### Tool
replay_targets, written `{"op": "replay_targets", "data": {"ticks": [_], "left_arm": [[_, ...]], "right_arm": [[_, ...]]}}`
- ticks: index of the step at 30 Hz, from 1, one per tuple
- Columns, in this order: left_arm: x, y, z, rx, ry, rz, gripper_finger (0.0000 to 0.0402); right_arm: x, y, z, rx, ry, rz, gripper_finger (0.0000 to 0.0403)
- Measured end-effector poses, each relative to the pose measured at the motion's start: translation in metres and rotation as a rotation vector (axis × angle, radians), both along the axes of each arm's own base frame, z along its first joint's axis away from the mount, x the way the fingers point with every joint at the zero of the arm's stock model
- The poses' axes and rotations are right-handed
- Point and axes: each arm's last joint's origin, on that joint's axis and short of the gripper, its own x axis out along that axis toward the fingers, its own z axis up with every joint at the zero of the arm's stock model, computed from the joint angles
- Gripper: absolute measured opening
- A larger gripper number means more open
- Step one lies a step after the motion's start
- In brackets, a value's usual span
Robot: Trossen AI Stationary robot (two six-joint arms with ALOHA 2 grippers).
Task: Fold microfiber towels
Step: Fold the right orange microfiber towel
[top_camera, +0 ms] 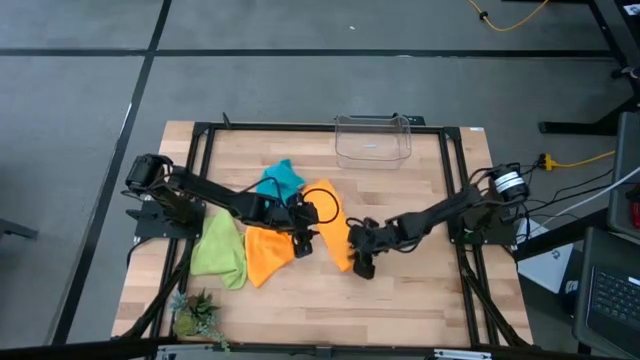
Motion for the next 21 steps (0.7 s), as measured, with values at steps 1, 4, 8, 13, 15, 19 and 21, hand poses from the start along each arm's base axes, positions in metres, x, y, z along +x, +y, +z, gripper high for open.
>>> {"op": "replay_targets", "data": {"ticks": [1,4,8,13,15,19,21], "left_arm": [[0.0,-0.001,0.0,0.0,-0.003,-0.002,0.014],[0.0,-0.003,0.001,-0.001,-0.008,-0.009,0.014],[0.0,-0.003,0.001,-0.011,-0.014,0.001,0.014],[0.0,-0.004,0.001,-0.036,-0.017,0.023,0.014],[0.0,-0.007,0.001,-0.039,-0.017,0.016,0.014],[-0.002,-0.016,0.001,-0.04,-0.017,-0.012,0.014],[-0.003,-0.022,0.001,-0.04,-0.016,-0.027,0.014]], "right_arm": [[0.003,0.003,0.0,0.075,-0.017,0.052,0.0166],[0.009,0.013,0.004,0.227,-0.095,0.227,0.0166],[0.018,0.016,0.017,0.232,-0.187,0.318,0.0166],[0.023,0.013,0.02,0.061,-0.241,0.264,0.0166],[0.024,0.008,0.019,-0.079,-0.257,0.185,0.0166],[0.02,-0.002,0.014,-0.322,-0.258,0.004,0.0166],[0.014,-0.006,0.006,-0.355,-0.242,-0.051,0.0166]]}}
